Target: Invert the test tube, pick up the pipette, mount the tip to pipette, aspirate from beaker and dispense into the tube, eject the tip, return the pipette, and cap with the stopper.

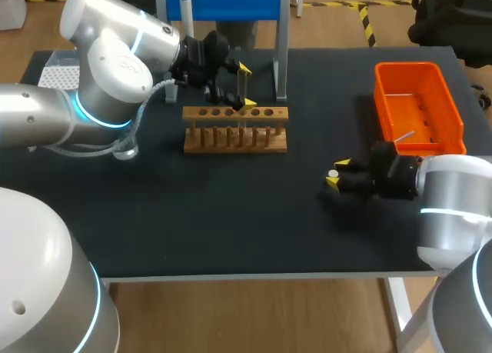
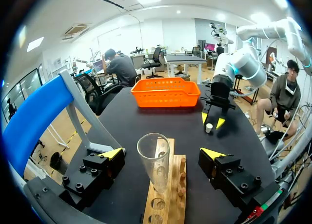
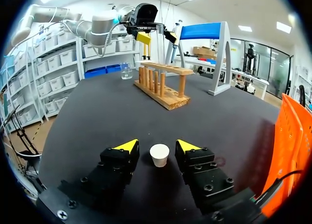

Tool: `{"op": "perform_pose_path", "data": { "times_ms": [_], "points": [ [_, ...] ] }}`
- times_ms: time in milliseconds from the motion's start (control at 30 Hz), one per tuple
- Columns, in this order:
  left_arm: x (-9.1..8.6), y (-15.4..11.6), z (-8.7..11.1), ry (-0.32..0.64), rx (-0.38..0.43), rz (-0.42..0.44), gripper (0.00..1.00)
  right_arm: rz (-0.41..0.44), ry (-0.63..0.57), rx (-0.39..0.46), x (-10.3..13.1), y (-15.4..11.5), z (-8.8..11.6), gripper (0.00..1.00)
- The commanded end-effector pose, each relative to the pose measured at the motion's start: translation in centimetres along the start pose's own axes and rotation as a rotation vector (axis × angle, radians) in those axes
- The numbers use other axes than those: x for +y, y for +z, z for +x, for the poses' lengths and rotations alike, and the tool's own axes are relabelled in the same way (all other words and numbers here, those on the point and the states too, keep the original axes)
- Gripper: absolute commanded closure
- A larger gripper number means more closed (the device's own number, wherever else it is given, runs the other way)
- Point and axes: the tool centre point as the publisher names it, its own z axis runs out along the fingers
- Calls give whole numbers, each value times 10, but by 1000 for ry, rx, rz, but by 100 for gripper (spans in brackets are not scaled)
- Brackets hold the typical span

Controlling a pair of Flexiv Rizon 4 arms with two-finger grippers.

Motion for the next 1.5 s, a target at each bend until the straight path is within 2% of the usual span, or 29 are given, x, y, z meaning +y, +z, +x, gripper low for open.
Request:
{"op": "perform_pose_path", "data": {
  "times_ms": [33,700,800,1067,1100,1233,1300,1500],
  "points": [
    [1,0,0,1,1,4,0,2,0,1,-1,1,0,52],
    [1,0,0,1,1,4,0,7,-2,0,-1,1,0,53],
    [1,0,0,1,1,4,0,7,-2,0,-1,2,0,61],
    [1,0,0,1,1,4,0,10,-1,-1,-1,3,-1,63],
    [1,0,0,1,1,4,0,11,0,-1,-2,3,-1,65],
    [1,0,0,1,1,4,0,14,0,-2,-2,4,-2,81],
    [1,0,0,1,1,4,0,17,1,-2,-3,4,-2,99],
    [1,0,0,1,1,4,0,21,1,-2,-2,5,-3,100]
  ]
}}
